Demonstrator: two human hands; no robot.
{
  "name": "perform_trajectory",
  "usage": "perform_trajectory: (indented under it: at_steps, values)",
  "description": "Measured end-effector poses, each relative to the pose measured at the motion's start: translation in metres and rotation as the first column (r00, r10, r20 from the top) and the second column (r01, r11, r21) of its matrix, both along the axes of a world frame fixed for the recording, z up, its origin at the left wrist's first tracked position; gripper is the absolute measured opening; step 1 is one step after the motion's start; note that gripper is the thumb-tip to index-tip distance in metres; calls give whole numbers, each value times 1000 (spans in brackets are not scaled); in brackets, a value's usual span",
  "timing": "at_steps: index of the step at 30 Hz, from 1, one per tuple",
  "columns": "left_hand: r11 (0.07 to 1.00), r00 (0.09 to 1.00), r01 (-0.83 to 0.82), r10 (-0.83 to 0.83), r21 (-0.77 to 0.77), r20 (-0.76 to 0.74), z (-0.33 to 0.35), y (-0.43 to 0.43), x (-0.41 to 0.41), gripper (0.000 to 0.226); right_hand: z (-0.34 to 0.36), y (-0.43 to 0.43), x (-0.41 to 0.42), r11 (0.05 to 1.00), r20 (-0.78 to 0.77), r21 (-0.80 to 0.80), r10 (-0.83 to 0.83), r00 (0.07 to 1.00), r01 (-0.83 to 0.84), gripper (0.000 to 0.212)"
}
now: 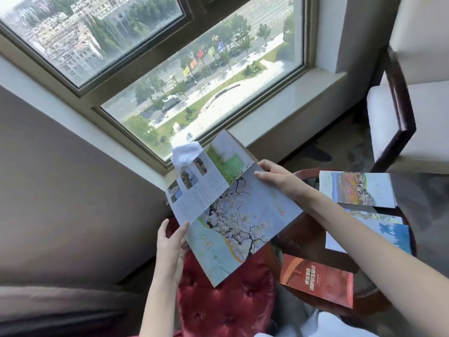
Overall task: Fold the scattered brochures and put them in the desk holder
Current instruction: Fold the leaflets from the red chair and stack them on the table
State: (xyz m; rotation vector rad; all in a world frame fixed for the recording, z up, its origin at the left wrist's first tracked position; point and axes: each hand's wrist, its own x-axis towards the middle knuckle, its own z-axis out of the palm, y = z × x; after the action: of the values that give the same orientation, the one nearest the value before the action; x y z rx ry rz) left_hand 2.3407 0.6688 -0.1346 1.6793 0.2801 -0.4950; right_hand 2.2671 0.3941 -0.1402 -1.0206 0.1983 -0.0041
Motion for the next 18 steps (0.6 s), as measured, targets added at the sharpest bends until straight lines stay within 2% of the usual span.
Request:
perform_trajectory:
  at_steps: [3,7,10,13,16,18]
  values:
    - [997,998,-47,49,-64,25,5,-5,4,71,-3,-7,-2,999,5,4,-45,999,45,1]
    - [992,999,-20,26,-124,44,13,-7,10,63,-3,-9,-4,960,4,-218,-180,984,177,12]
    - [997,986,-6,19,-76,166,19,-10,9,66,3,-6,-4,926,53,-294,-230,972,235,16]
    - [991,938,9,-55,136,341,23,-12,3,64,12,-4,-5,913,122,-327,-214,969,243,9]
    - [889,846,-27,-224,458,485,26,-16,-4,69,23,-2,-2,885,172,-383,-214,962,265,19]
    - [845,773,98,-397,525,495,31,-24,-11,75,30,1,0,861,198,-440,-184,963,255,26]
